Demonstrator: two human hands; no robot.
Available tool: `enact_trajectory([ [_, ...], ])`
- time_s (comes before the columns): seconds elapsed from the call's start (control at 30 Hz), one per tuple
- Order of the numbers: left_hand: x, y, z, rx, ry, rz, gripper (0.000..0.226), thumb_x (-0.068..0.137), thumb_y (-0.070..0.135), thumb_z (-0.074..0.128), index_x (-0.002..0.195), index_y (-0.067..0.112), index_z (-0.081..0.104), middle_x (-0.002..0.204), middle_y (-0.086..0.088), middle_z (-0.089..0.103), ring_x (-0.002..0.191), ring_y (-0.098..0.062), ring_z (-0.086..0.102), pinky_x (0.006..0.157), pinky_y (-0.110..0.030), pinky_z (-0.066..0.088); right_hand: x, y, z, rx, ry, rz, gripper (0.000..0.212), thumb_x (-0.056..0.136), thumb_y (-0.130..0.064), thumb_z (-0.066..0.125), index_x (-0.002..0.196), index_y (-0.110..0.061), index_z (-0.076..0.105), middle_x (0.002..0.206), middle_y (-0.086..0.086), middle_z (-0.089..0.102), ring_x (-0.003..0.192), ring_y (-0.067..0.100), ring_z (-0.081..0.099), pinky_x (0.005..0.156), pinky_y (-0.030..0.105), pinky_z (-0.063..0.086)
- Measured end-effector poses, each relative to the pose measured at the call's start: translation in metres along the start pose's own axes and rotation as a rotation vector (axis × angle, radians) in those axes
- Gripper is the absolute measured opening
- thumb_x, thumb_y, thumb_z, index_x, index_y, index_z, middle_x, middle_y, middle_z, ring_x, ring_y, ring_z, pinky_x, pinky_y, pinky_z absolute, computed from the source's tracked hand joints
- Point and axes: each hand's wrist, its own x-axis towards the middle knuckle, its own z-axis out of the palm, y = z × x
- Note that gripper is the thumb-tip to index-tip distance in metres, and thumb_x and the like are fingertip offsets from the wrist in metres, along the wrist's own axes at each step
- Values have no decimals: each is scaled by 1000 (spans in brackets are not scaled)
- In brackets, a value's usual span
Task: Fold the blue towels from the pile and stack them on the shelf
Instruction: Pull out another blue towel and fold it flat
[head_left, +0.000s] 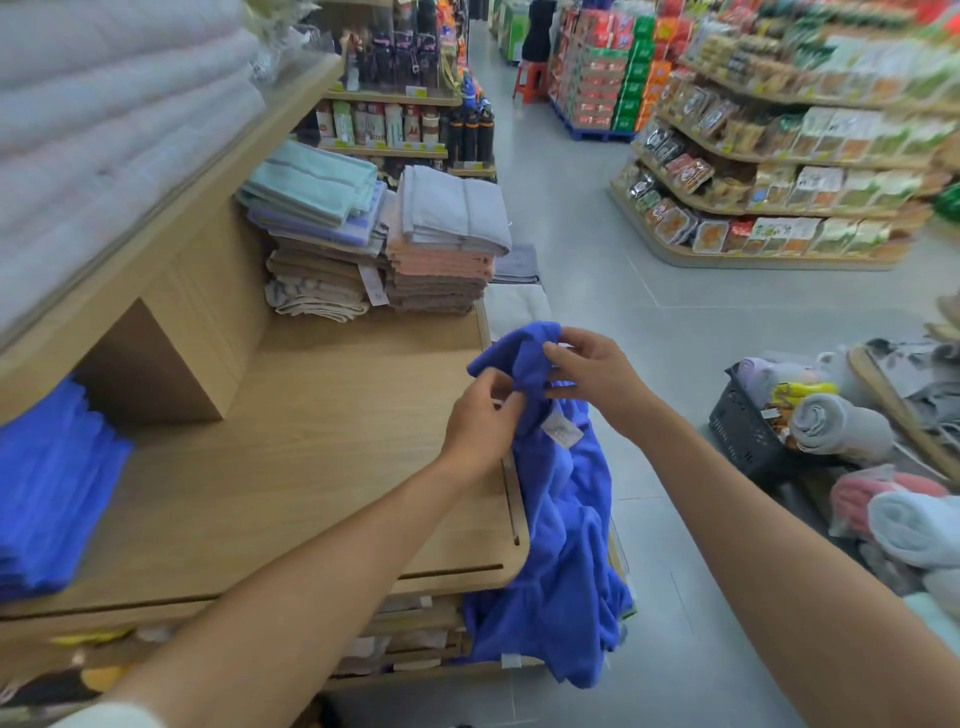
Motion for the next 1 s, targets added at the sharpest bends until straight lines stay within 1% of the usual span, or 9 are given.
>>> enact_trajectory([
  [0.1, 21, 8, -15, -195, 44, -56, 14, 96, 19, 61, 85, 19, 53, 80, 1, 64, 71, -16, 59, 69, -42, 51, -11, 13, -4, -138, -25, 30, 42, 96, -16, 70, 137, -14, 58, 119, 4, 69, 103, 16, 68, 74, 27, 57],
  [0.2, 27, 22, -33, -497, 8, -207, 7, 102, 17, 50, 95, 17, 52, 102, -21, 63, 87, -27, 63, 78, -53, 56, -32, 47, 2, -303, -111, 119, 57, 90, -21, 78, 141, -24, 53, 126, -2, 63, 112, 14, 66, 77, 25, 54],
  [0.33, 23, 47, -80, -890, -71, -233, 24, 106, 23, 39, 115, 10, 56, 111, -19, 63, 83, -27, 66, 69, -36, 57, -39, 59, 7, -122, -75, 91, 16, 98, -26, 67, 111, -30, 75, 104, -3, 75, 84, 13, 72, 73, 26, 59],
  [0.43, 19, 50, -127, -1050, -43, -250, 36, 106, 32, 36, 102, 9, 63, 88, -15, 68, 75, -23, 70, 68, -26, 57, -34, 54, 8, -52, 65, 54, 12, 99, -26, 65, 109, -28, 71, 112, 1, 72, 68, 20, 70, 58, 23, 54],
  [0.5, 15, 27, -157, -881, 116, -313, 36, 110, 29, 30, 100, 13, 60, 64, -5, 64, 59, -16, 68, 54, -16, 51, -30, 61, 13, -270, 106, -15, 34, 94, -22, 72, 125, -28, 60, 124, -3, 65, 74, 31, 70, 65, 28, 56],
  [0.6, 5, -27, -190, -446, 216, -450, 27, 108, 19, 40, 107, 0, 60, 77, -5, 58, 73, -24, 59, 60, -24, 50, -23, 69, 29, -422, 8, -22, 70, 91, -22, 74, 151, -29, 39, 140, -7, 52, 96, 22, 60, 85, 28, 50],
  [0.77, 5, -90, -218, 527, -99, -208, 21, 83, 19, 77, 101, 16, 66, 94, -2, 73, 89, -22, 68, 76, -33, 49, -11, 73, 47, -738, -128, 31, 76, 92, -28, 69, 158, -27, 31, 147, -4, 49, 119, 23, 62, 98, 37, 52],
  [0.9, -11, -118, -236, 524, 57, -185, 11, 83, 17, 74, 91, 19, 67, 82, 1, 70, 79, -22, 65, 68, -32, 47, 11, 36, 45, -887, -67, -100, 37, 92, -31, 68, 129, -27, 64, 117, 1, 72, 87, 16, 64, 77, 33, 50],
  [1.0, -15, -116, -247, 37, -125, -386, 26, 98, 26, 66, 104, 1, 73, 91, -11, 74, 82, -24, 68, 71, -27, 49, 47, -25, 52, -886, -22, -319, 24, 90, -26, 68, 113, -33, 70, 97, -5, 74, 83, 17, 64, 71, 28, 43],
])
